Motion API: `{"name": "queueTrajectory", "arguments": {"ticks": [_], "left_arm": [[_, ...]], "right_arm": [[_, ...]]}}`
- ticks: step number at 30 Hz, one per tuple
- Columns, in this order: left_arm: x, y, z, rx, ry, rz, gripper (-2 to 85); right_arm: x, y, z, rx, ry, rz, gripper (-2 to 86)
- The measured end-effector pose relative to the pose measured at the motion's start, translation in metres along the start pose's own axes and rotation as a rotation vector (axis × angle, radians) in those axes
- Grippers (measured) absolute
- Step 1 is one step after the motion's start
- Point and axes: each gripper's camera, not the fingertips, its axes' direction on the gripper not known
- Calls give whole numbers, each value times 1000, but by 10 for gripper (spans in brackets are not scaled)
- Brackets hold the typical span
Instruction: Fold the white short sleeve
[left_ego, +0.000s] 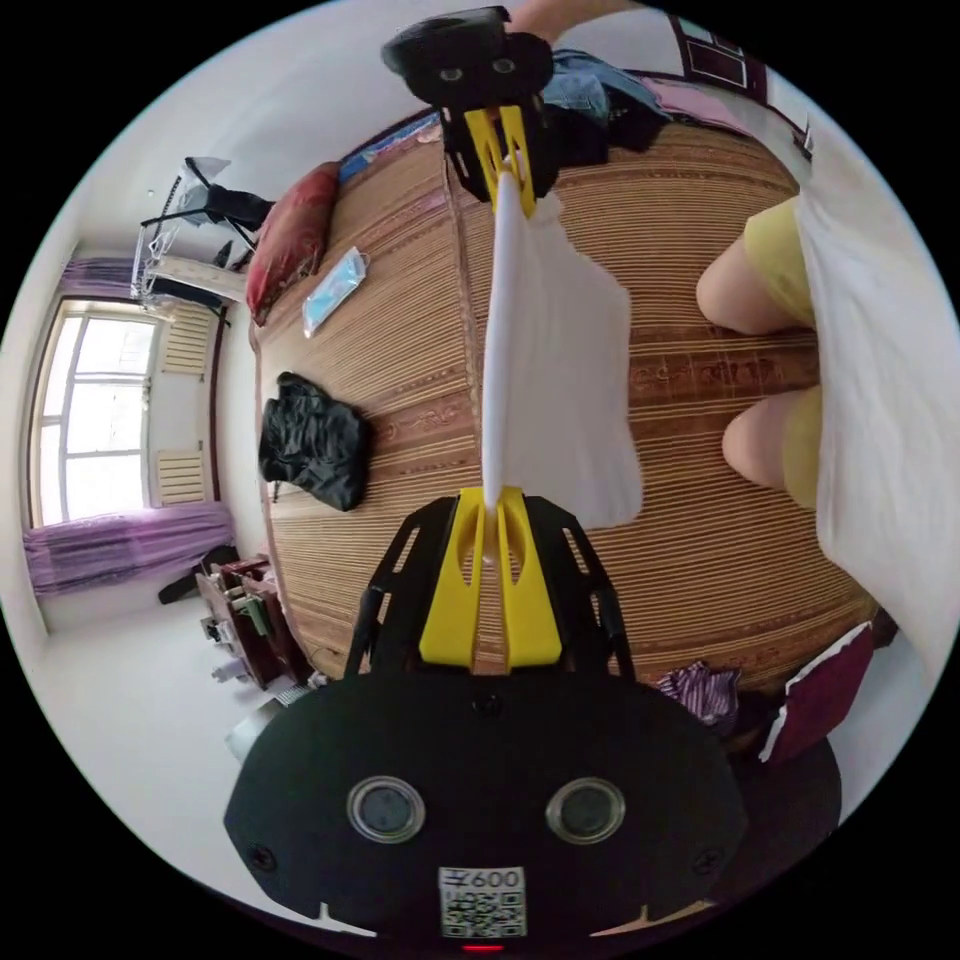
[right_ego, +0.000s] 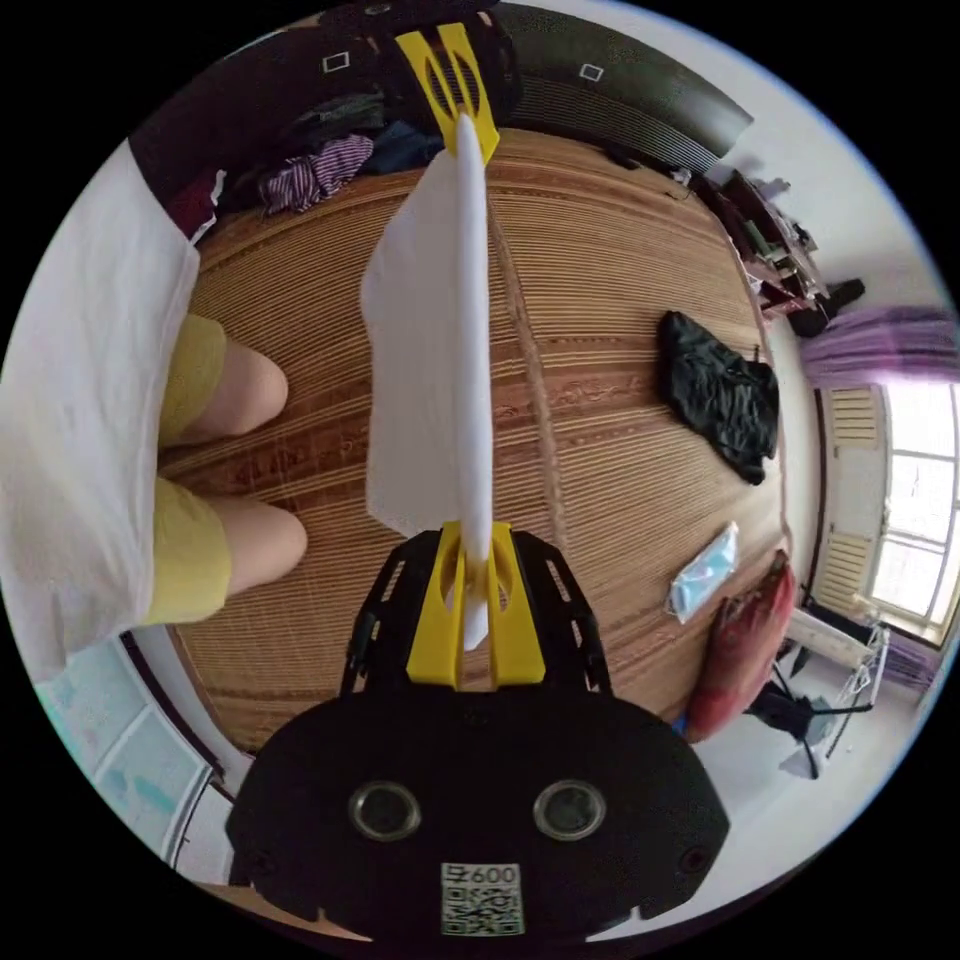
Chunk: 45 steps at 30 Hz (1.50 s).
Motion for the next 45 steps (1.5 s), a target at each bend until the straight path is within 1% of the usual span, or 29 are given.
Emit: {"name": "queueTrajectory", "arguments": {"ticks": [2,4,6,8,12,15,17,18,20,21,22,25,28,31,34,37,40,45], "left_arm": [[-48,-10,-18,-11,-200,-50,27],[-78,-15,-38,9,-301,-123,26],[-97,-17,-52,47,-309,-192,25],[-93,-22,-51,83,-306,-214,24],[-49,-33,-28,105,-307,-165,23],[-6,-44,-10,127,-234,-99,23],[25,-56,4,126,-191,-23,24],[31,-60,7,126,-176,-4,24],[49,-79,20,122,-74,57,26],[54,-85,23,120,-63,87,26],[67,-97,26,117,-85,152,27],[78,-133,27,84,-210,198,27],[56,-172,21,66,-207,158,26],[34,-216,10,57,-213,51,25],[37,-259,-1,32,-239,-67,24],[64,-298,-9,13,-256,-146,23],[101,-334,-16,-7,-222,-202,24],[176,-378,-11,-71,-80,-230,27]], "right_arm": [[46,-25,-50,-5,186,66,-8],[69,-41,-86,2,296,134,-8],[79,-56,-116,20,361,190,-8],[68,-80,-134,25,395,217,-8],[18,-122,-130,-3,387,189,-8],[-36,-155,-115,-31,332,152,-8],[-80,-177,-108,-29,255,146,-8],[-90,-182,-106,-30,237,143,-8],[-130,-198,-96,-33,177,119,-8],[-138,-202,-94,-36,154,120,-8],[-154,-209,-90,-43,115,121,-8],[-176,-217,-95,-34,121,126,-8],[-163,-214,-121,-29,197,205,-8],[-156,-200,-158,-5,266,246,-8],[-174,-188,-184,-1,348,215,-8],[-208,-174,-199,13,378,134,-8],[-249,-159,-209,31,345,48,-8],[-307,-154,-219,42,161,-107,-8]]}}
